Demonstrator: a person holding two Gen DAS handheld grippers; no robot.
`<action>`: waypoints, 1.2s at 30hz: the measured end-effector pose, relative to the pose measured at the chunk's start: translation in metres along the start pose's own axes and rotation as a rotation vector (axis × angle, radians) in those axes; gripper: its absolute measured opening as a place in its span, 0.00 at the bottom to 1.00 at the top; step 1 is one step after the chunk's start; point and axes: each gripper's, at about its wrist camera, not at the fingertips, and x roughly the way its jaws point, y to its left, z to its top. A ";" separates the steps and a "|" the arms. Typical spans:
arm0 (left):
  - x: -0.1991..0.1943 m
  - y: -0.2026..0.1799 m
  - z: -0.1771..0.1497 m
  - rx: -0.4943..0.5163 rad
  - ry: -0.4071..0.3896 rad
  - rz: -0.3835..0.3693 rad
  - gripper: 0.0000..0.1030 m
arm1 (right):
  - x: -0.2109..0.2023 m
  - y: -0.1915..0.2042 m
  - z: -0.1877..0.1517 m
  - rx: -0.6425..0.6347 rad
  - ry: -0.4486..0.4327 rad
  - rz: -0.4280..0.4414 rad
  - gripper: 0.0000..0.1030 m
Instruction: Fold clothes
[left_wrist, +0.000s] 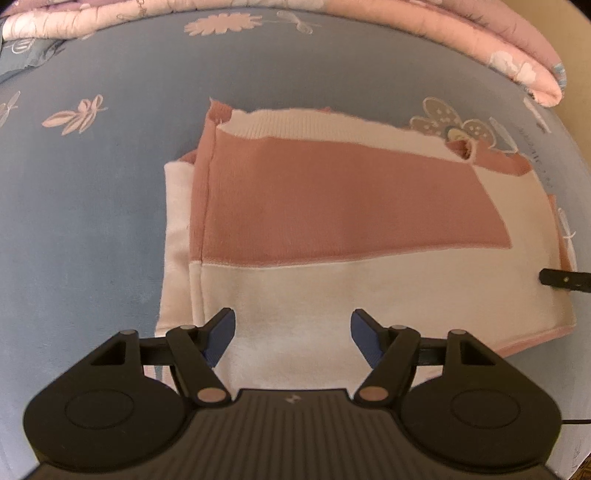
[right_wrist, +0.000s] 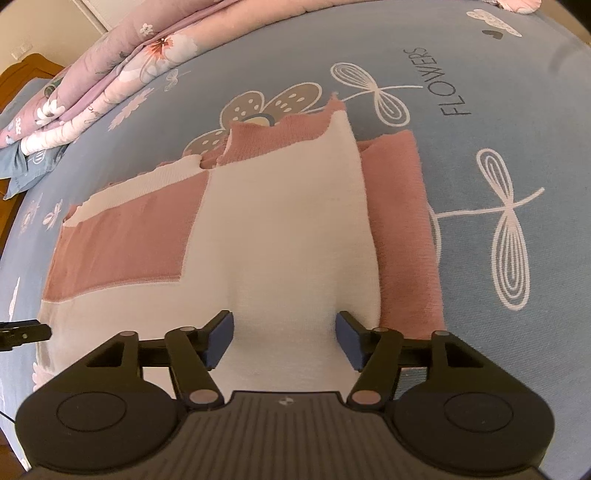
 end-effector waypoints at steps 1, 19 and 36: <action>0.003 0.001 -0.001 0.003 0.005 0.001 0.68 | 0.000 0.001 0.000 -0.005 -0.001 -0.002 0.69; -0.028 0.046 -0.007 -0.036 -0.104 -0.242 0.69 | -0.029 -0.001 0.014 0.061 -0.062 0.082 0.72; -0.003 0.063 0.011 -0.064 -0.147 -0.281 0.71 | -0.024 -0.032 0.025 0.147 -0.092 0.187 0.73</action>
